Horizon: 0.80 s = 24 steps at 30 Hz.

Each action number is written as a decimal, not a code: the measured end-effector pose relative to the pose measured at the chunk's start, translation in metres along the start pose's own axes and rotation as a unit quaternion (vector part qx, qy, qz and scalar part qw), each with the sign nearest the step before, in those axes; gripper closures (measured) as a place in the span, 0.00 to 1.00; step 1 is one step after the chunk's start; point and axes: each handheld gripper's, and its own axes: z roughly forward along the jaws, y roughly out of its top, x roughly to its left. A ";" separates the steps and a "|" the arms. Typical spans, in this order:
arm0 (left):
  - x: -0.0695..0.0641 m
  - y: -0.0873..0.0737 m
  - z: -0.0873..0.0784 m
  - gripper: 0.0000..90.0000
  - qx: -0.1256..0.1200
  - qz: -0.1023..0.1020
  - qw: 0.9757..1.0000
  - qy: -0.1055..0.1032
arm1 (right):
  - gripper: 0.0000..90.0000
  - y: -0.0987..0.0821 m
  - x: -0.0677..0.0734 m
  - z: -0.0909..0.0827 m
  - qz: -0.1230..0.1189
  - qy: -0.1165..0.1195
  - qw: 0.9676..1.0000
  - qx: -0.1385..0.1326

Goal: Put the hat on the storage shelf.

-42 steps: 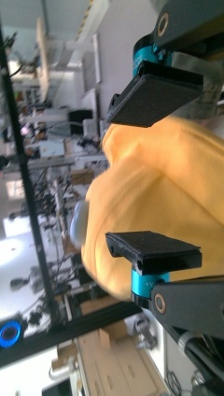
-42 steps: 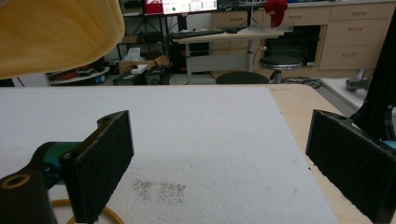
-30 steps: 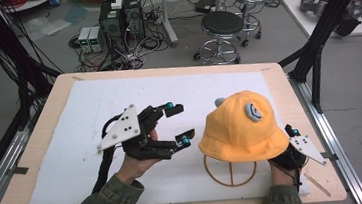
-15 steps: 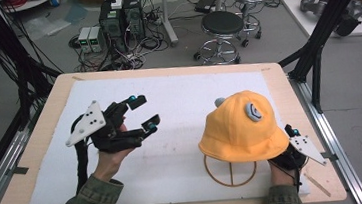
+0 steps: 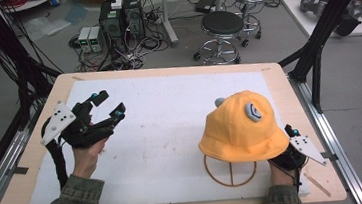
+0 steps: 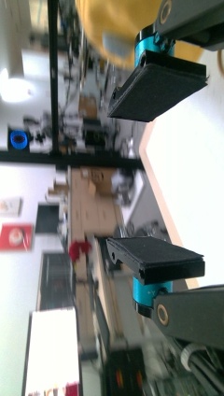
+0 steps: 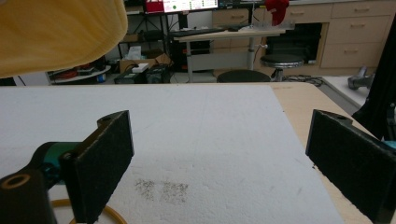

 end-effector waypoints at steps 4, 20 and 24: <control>0.013 -0.006 -0.008 0.35 -0.003 -0.002 0.998 0.060 | 0.07 0.000 0.000 0.000 0.002 -0.001 1.000 0.001; 0.041 -0.046 -0.034 0.32 0.066 0.004 0.982 0.177 | 0.07 0.000 -0.002 -0.003 0.012 -0.012 1.000 -0.002; 0.046 -0.058 -0.039 0.31 0.078 -0.003 0.979 0.187 | 0.07 0.000 -0.002 -0.003 0.013 -0.014 1.000 -0.002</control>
